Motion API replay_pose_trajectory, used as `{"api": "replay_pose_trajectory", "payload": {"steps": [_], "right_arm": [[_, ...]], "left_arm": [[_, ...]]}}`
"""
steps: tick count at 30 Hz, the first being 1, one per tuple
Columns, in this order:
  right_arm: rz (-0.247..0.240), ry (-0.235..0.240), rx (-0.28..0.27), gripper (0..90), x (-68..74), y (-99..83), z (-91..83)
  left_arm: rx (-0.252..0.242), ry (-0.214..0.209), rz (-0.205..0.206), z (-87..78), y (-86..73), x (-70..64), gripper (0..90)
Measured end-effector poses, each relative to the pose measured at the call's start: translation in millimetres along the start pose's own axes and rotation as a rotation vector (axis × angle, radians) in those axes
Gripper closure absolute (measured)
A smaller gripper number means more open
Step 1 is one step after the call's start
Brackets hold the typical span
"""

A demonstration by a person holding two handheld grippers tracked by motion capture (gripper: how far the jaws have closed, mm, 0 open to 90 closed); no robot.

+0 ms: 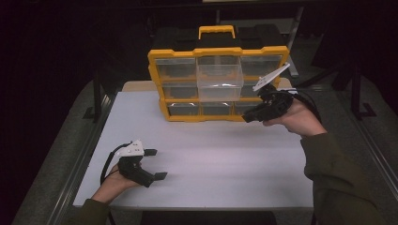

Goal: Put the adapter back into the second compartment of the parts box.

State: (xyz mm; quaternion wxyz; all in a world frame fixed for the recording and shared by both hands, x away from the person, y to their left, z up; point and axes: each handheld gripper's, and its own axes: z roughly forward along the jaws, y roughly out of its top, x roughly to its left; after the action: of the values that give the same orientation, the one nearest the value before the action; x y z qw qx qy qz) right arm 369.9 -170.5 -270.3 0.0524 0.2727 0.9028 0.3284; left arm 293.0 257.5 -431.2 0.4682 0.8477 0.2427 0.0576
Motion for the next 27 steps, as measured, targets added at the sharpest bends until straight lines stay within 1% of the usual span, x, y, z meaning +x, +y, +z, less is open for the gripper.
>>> {"api": "replay_pose_trajectory", "payload": {"steps": [4, 8, 10, 16, 21, 27], "right_arm": [[0.003, -0.011, -0.008, 75.4, -2.7, 3.7, -8.4], [0.007, -0.012, -0.023, 75.4, -5.2, 7.6, -17.3], [0.003, -0.016, -0.025, 75.4, -6.1, 10.5, -21.9], [-0.003, -0.022, -0.038, 75.4, -6.6, 21.2, -38.0], [-0.015, -0.038, -0.043, 75.4, -7.1, 31.8, -50.1], [-0.029, -0.044, -0.056, 75.4, -7.7, 45.4, -65.5]], "left_arm": [[0.002, -0.001, -0.001, 0.2, 0.0, -0.2, 0.2], [0.001, -0.001, -0.002, 0.1, 0.1, -0.2, 0.2], [0.002, -0.001, -0.001, 0.0, 0.0, -0.1, 0.2], [0.004, -0.002, -0.002, 0.2, 0.0, 0.1, 0.2], [0.006, -0.003, -0.002, 1.2, 1.2, 0.1, 0.2], [0.005, -0.006, -0.006, 2.0, 3.4, 0.5, 0.2]]}}
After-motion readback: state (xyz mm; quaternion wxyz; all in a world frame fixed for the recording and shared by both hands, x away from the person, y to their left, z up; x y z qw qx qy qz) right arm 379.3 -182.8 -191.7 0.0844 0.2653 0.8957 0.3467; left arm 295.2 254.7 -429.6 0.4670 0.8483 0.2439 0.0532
